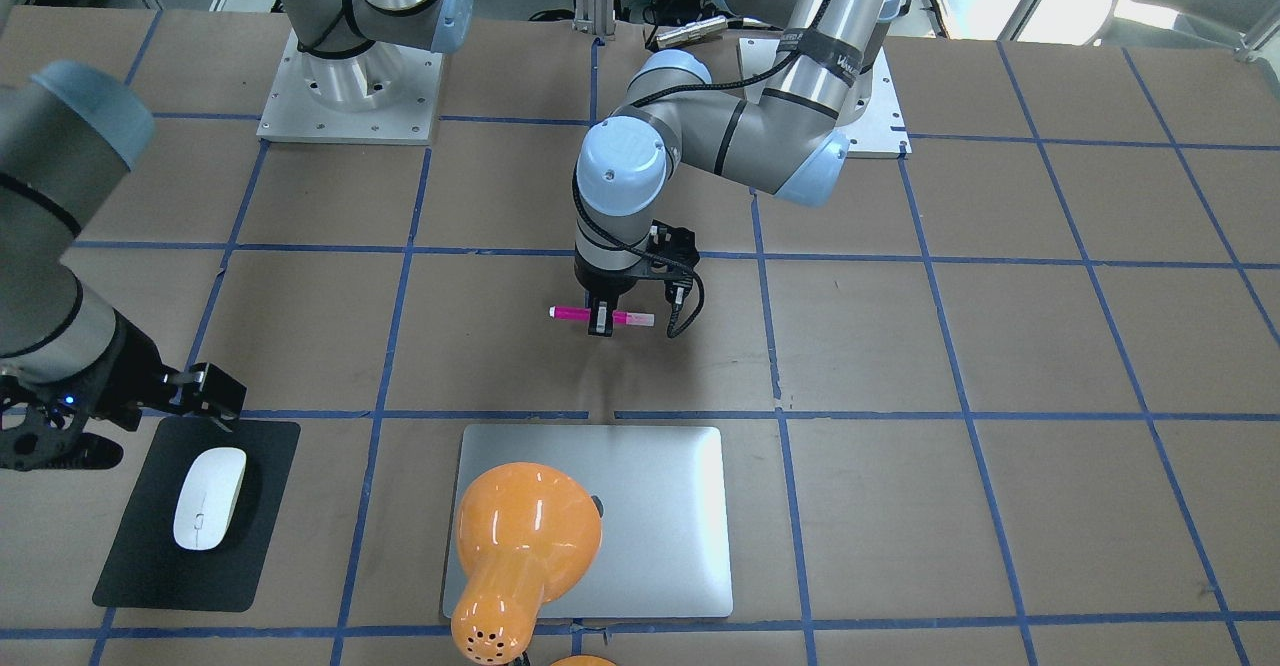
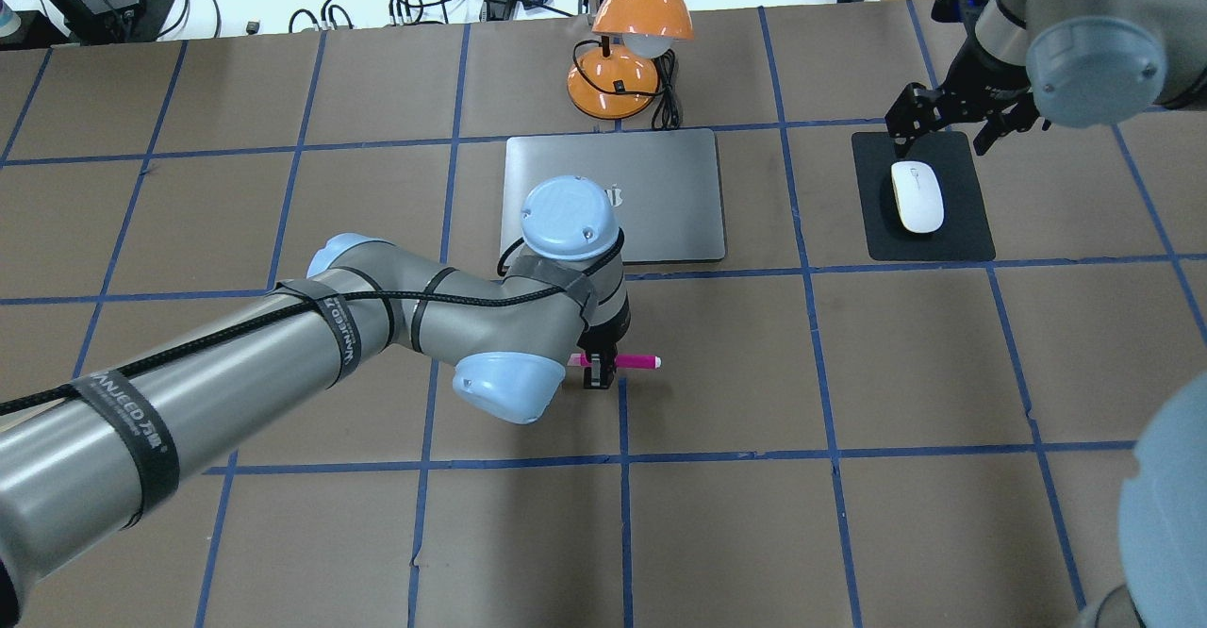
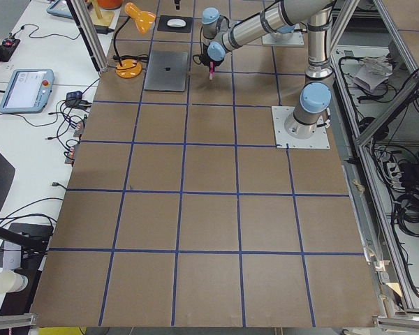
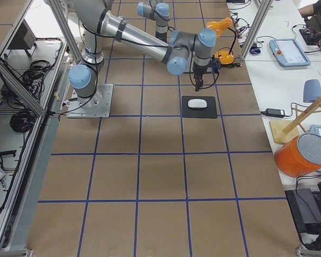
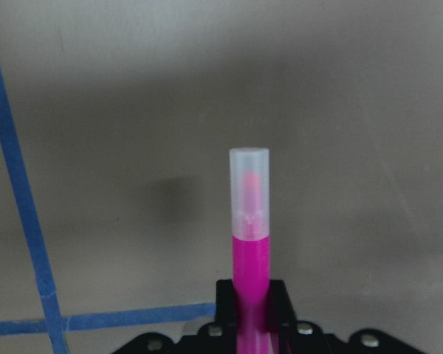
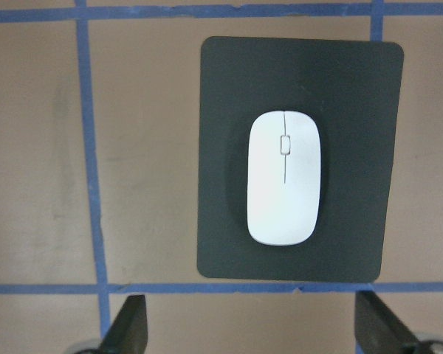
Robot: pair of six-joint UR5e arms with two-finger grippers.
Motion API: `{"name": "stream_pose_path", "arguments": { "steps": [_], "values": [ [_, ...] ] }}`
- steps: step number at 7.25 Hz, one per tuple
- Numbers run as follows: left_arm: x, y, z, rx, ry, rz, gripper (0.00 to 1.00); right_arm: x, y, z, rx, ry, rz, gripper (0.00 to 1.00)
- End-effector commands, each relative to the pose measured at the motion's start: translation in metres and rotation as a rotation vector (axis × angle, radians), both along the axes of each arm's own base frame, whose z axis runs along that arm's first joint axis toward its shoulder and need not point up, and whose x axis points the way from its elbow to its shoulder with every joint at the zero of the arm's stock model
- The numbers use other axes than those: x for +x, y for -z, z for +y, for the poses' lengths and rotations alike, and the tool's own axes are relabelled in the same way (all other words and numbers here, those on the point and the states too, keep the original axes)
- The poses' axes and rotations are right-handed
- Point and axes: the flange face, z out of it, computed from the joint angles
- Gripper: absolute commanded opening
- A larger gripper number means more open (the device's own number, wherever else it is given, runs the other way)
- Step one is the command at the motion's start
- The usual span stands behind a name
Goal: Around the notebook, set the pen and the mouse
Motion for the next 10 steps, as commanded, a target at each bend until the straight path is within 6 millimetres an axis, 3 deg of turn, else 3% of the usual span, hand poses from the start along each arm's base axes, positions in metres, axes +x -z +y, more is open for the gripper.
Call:
{"name": "stream_pose_path", "arguments": {
  "steps": [1, 2, 3, 4, 6, 7, 8, 10],
  "values": [
    [-0.010, 0.006, -0.001, -0.014, 0.010, 0.013, 0.00, 0.031, -0.088, 0.057, 0.004, 0.014, -0.001, 1.00],
    [-0.010, 0.011, -0.001, -0.006, 0.013, 0.008, 0.21, 0.055, -0.131, 0.093, -0.016, 0.044, 0.014, 1.00],
    [-0.008, 0.012, 0.000, -0.005, 0.017, -0.004, 0.99, 0.072, -0.152, 0.113, -0.034, 0.044, -0.003, 1.00],
    [-0.009, 0.000, -0.003, -0.031, 0.023, 0.009, 1.00, 0.088, -0.136, 0.106, -0.003, 0.104, -0.007, 1.00],
    [-0.009, -0.053, -0.020, -0.079, 0.155, 0.024, 1.00, 0.130, -0.139, 0.100, -0.067, 0.027, 0.001, 1.00],
    [0.008, -0.087, -0.038, -0.026, 0.261, 0.034, 1.00, 0.132, -0.135, 0.098, -0.062, 0.012, 0.006, 1.00],
    [0.015, -0.121, -0.047, 0.057, 0.411, 0.154, 1.00, 0.132, -0.126, 0.099, -0.044, -0.002, 0.006, 1.00],
    [0.044, -0.174, -0.040, 0.113, 0.687, 0.180, 1.00, 0.138, -0.132, 0.103, -0.056, -0.025, -0.001, 1.00]
  ]
}}
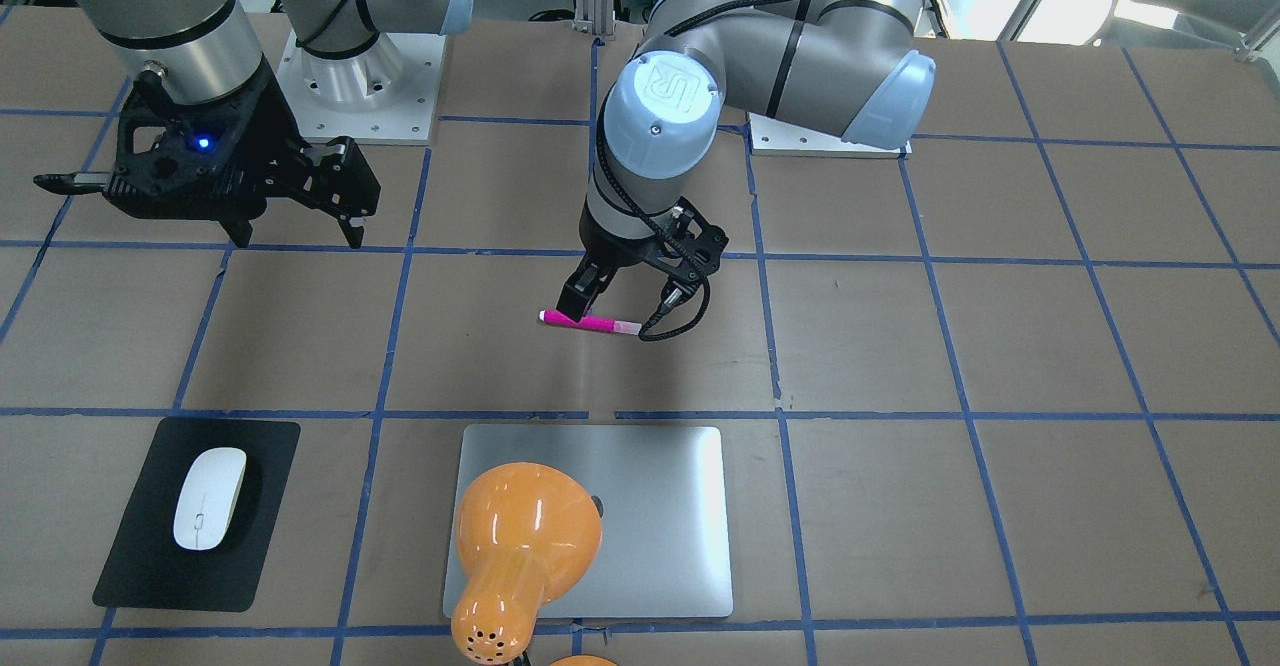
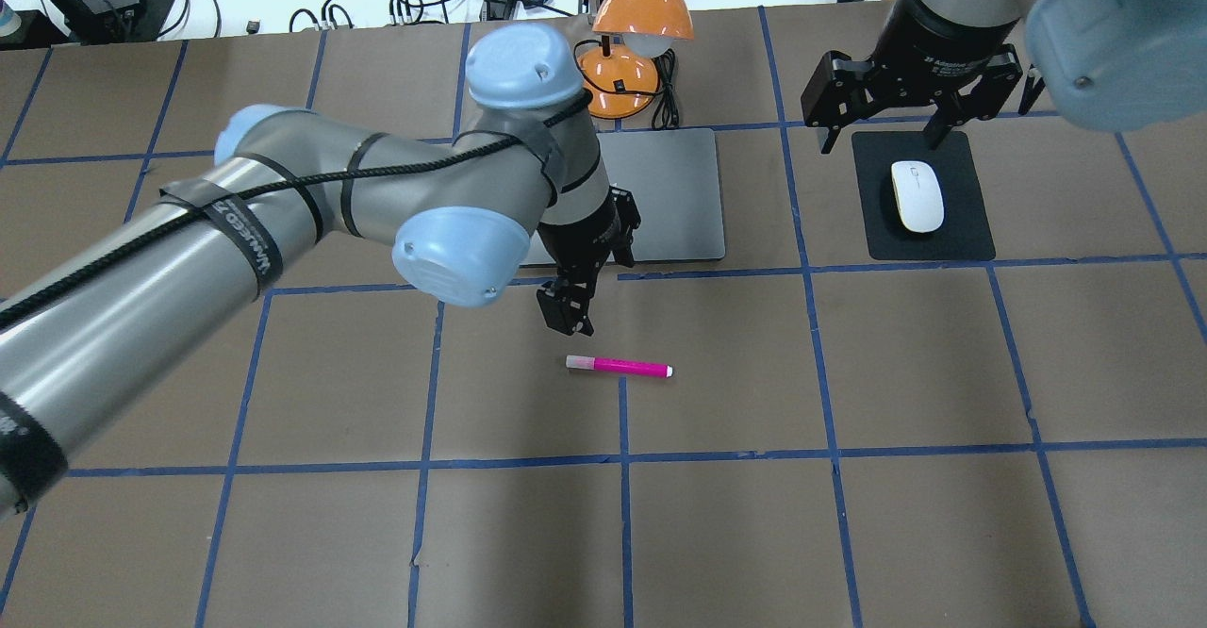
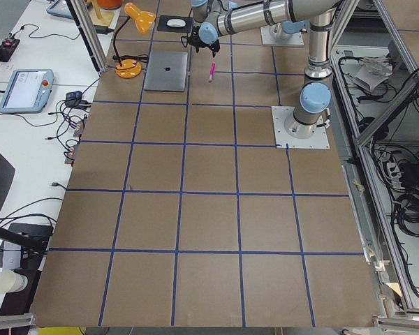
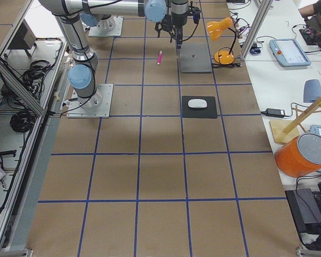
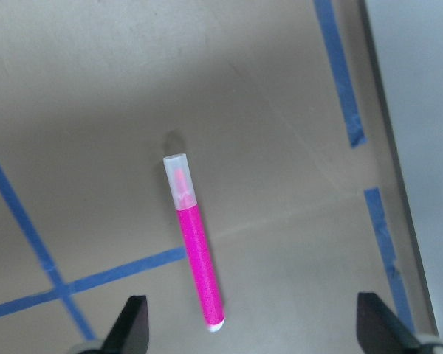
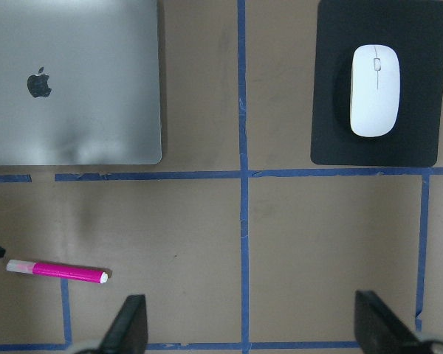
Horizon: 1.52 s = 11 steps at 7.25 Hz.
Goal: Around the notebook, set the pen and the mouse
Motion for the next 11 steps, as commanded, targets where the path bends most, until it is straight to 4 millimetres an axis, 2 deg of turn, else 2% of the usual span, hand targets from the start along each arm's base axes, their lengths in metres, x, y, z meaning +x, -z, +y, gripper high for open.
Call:
{"name": "stream_pose_path", "arguments": {
  "steps": [1, 2, 3, 5, 6, 8, 9, 11],
  "values": [
    [0.050, -0.062, 0.014, 0.056, 0.259, 0.035, 1.00, 0.001, -0.004, 0.003, -0.009, -0.031, 0.012, 1.00],
    [0.089, -0.097, 0.027, 0.055, 0.354, 0.065, 1.00, 0.001, -0.004, 0.002, -0.007, -0.049, 0.015, 1.00],
    [0.130, -0.123, 0.036, 0.036, 0.446, 0.054, 1.00, 0.002, -0.006, 0.005, -0.003, -0.066, 0.017, 1.00],
    [0.179, -0.157, 0.044, -0.061, 0.692, 0.069, 0.97, 0.003, -0.008, 0.005, -0.007, -0.085, 0.003, 1.00],
    [0.200, -0.171, 0.039, -0.137, 0.851, 0.055, 0.97, 0.003, -0.007, 0.005, -0.003, -0.085, 0.006, 1.00],
    [0.213, -0.181, 0.017, -0.243, 0.916, -0.050, 1.00, 0.003, -0.006, 0.004, -0.003, -0.085, 0.006, 1.00],
    [0.217, -0.175, 0.012, -0.212, 0.921, -0.088, 1.00, 0.000, -0.004, 0.004, 0.017, -0.080, 0.016, 1.00],
    [0.215, -0.178, 0.006, -0.264, 0.901, -0.089, 1.00, -0.002, 0.002, 0.002, 0.043, -0.074, 0.003, 1.00]
  ]
}}
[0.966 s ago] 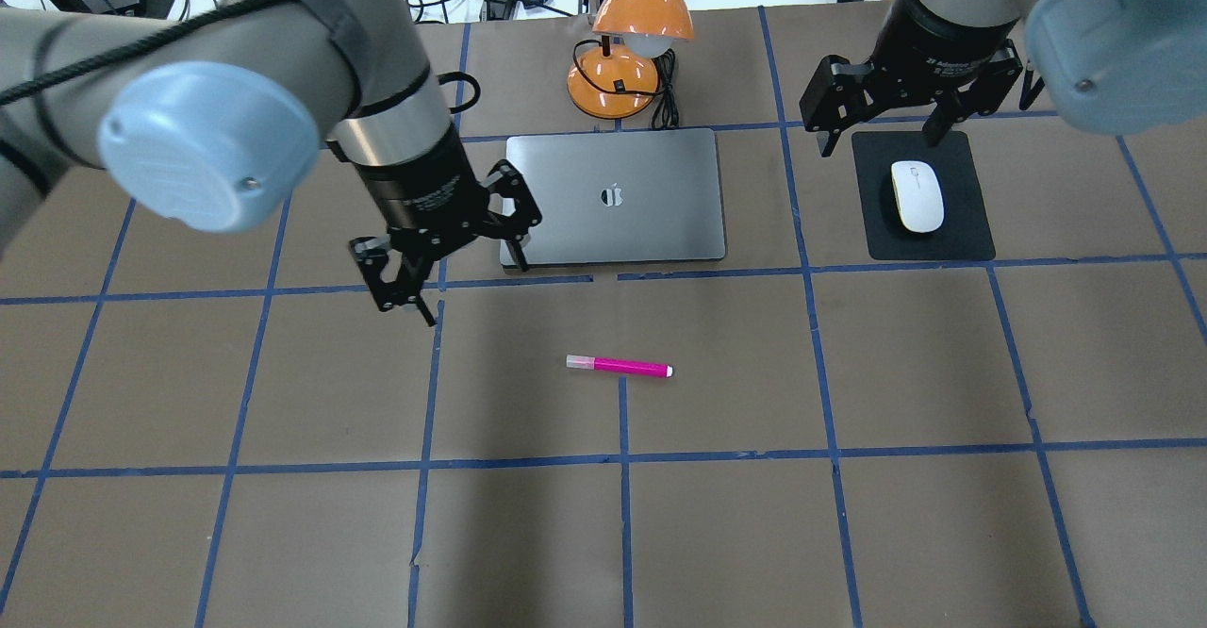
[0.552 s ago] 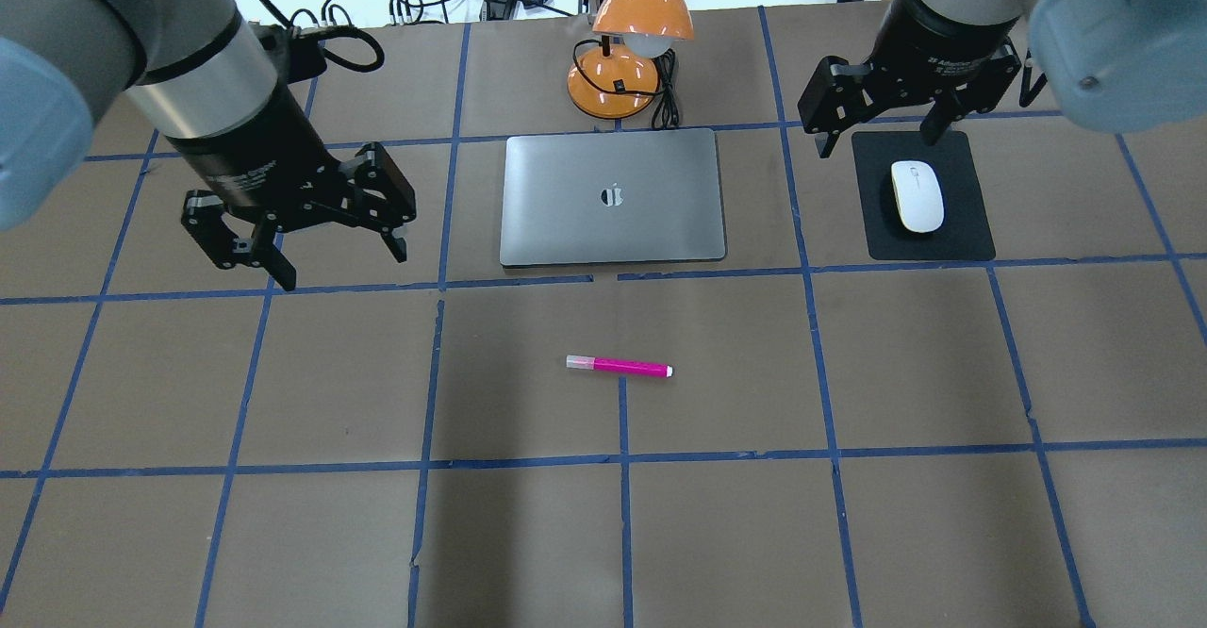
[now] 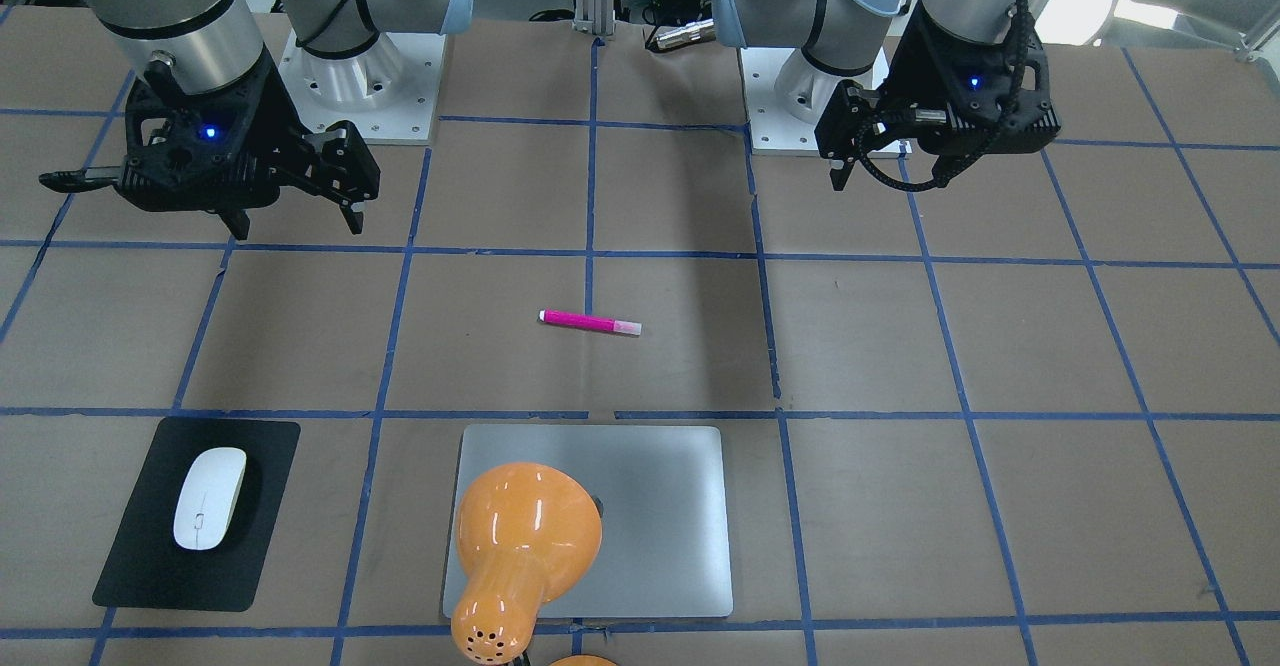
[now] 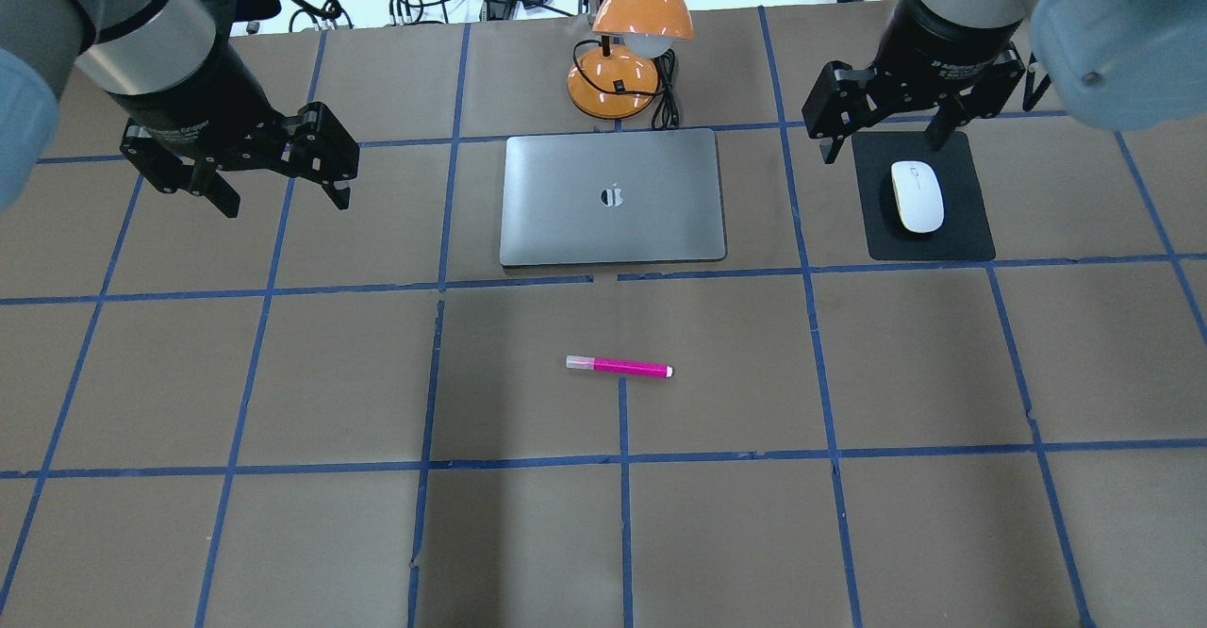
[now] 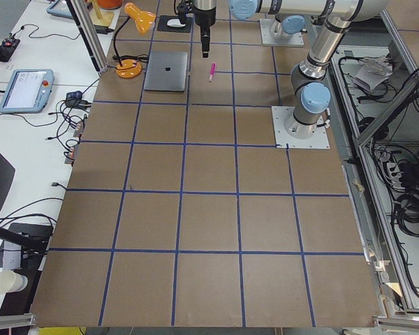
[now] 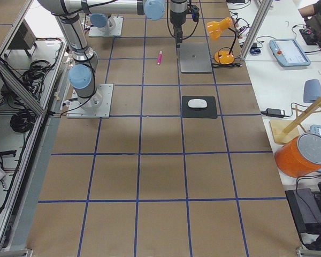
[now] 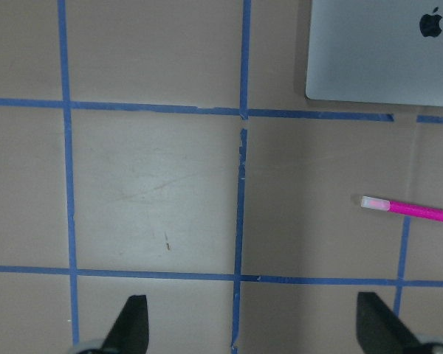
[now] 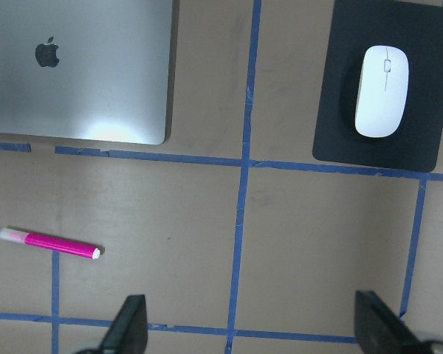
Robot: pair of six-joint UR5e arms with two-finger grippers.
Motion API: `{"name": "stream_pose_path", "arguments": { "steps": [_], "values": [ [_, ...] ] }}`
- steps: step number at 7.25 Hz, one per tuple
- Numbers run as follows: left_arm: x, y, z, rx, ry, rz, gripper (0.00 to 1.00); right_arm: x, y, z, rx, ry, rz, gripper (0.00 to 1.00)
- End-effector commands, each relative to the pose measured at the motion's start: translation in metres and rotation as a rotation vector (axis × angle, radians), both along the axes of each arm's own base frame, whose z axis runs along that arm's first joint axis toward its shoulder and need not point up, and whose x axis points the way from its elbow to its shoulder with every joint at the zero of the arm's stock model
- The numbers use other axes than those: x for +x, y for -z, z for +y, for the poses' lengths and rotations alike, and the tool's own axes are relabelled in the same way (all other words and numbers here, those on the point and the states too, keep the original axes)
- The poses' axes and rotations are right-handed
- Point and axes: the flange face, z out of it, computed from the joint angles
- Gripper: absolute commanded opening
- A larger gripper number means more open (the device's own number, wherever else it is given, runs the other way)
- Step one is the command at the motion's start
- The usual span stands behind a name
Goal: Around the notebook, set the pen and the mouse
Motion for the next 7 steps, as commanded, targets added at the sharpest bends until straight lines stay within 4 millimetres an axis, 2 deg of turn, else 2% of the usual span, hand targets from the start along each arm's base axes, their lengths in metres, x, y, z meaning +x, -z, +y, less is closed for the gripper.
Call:
{"name": "stream_pose_path", "arguments": {
  "steps": [1, 4, 7],
  "values": [
    [-0.0021, -0.0015, -0.0065, -0.038, -0.012, 0.029, 1.00, 0.0000, -0.0030, 0.0013, -0.007, 0.000, -0.010, 1.00],
    [-0.0036, -0.0032, -0.0131, -0.081, -0.054, 0.048, 1.00, 0.0027, -0.0071, 0.0022, -0.022, -0.006, 0.002, 1.00],
    [-0.0033, -0.0060, -0.0089, -0.087, -0.053, 0.036, 1.00, 0.0028, -0.0072, 0.0029, -0.022, -0.004, 0.001, 1.00]
  ]
}}
